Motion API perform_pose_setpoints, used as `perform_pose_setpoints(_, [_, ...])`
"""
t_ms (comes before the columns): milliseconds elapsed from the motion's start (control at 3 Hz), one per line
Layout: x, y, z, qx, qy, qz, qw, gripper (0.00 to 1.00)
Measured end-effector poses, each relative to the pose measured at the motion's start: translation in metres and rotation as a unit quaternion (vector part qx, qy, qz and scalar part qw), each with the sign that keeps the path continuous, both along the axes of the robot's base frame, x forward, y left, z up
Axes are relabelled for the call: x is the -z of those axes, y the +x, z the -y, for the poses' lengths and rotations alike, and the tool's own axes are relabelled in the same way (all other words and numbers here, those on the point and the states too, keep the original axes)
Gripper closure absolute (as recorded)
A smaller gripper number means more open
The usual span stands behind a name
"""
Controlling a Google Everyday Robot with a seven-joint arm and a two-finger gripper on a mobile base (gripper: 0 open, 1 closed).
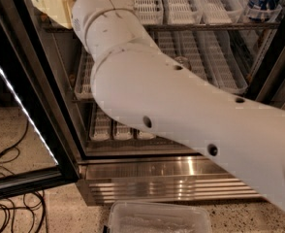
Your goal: Pick orange can from top shelf of fridge
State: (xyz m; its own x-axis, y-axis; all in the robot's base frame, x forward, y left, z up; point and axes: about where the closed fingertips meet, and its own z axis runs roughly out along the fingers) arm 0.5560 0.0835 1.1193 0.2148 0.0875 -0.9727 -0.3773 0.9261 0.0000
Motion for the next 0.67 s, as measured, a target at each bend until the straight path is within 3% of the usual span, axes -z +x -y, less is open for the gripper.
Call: perform_pose_setpoints(667, [0.011,0.002,0.012,0.039,0.01,-0.018,0.999,0.0])
